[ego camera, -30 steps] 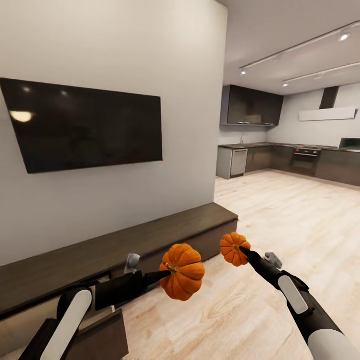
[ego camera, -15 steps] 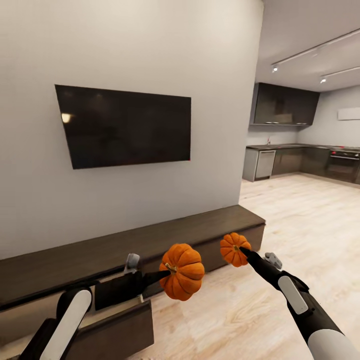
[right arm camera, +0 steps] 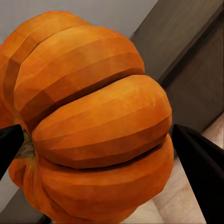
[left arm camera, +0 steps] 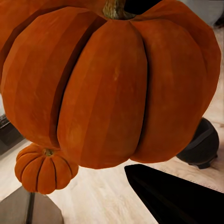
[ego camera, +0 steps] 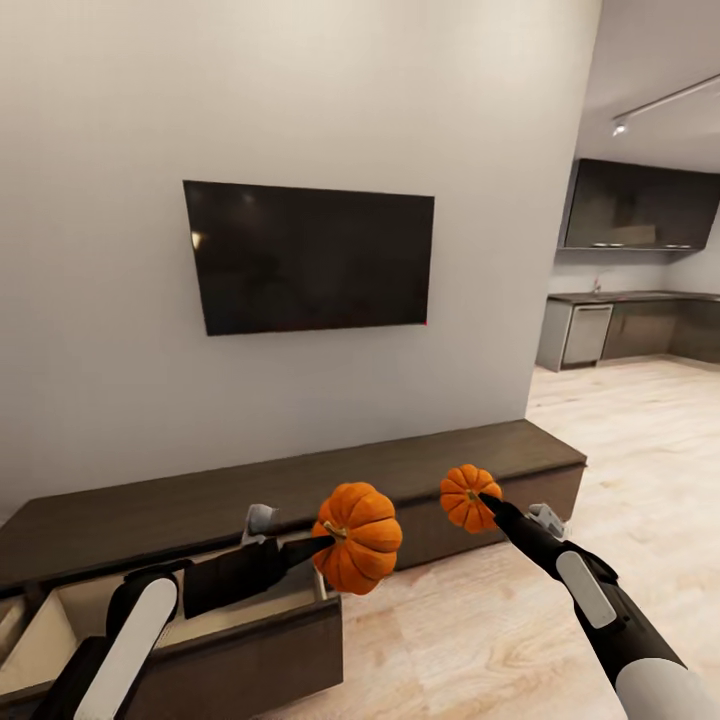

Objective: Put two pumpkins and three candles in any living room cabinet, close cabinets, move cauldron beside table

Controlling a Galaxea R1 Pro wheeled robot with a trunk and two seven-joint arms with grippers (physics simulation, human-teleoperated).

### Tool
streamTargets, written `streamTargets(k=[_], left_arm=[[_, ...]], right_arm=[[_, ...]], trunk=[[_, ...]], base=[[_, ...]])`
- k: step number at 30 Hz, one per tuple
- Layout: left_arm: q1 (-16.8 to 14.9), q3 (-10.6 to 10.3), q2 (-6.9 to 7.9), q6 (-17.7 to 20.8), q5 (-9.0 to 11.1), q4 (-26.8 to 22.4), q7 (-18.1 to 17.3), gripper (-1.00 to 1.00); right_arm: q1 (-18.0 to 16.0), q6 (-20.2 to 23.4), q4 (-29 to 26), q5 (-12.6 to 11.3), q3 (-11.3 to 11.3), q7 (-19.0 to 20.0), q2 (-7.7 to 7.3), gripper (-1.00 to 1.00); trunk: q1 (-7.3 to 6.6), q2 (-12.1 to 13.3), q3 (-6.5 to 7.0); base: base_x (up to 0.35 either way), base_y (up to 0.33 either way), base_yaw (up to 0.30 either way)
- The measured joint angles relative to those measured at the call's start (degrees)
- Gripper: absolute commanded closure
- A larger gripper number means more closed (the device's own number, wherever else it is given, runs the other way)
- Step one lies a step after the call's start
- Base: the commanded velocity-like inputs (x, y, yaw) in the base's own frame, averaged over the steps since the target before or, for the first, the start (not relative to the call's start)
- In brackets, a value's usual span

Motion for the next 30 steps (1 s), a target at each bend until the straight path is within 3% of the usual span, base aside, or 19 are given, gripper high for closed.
streamTargets(k=[4, 17, 22, 30], left_arm=[[0.0, 0.1, -0.01, 0.0, 0.0, 0.1, 0.0, 1.00], [0.0, 0.3, 0.11, 0.2, 0.6, 0.1, 0.0, 1.00], [0.0, 1.3, 0.18, 0.2, 0.6, 0.2, -0.1, 1.00], [0.1, 2.4, 0.25, 0.2, 0.3, 0.2, -0.1, 1.00]], right_arm=[[0.0, 0.0, 0.0, 0.0, 0.0, 0.0, -0.01, 1.00], [0.0, 0.0, -0.1, 0.0, 0.3, 0.0, -0.03, 1.00], [0.0, 0.1, -0.1, 0.1, 0.4, 0.0, 0.05, 1.00], [0.0, 0.1, -0.1, 0.3, 0.4, -0.1, 0.06, 1.00]], trunk=[[-0.88, 1.6, 0.72], [-3.74, 6.8, 3.06], [-4.84, 8.8, 3.96], [-4.84, 8.8, 3.96]], base=[[0.000, 0.000, 0.253], [0.000, 0.000, 0.054], [0.000, 0.000, 0.199], [0.000, 0.004, 0.272]])
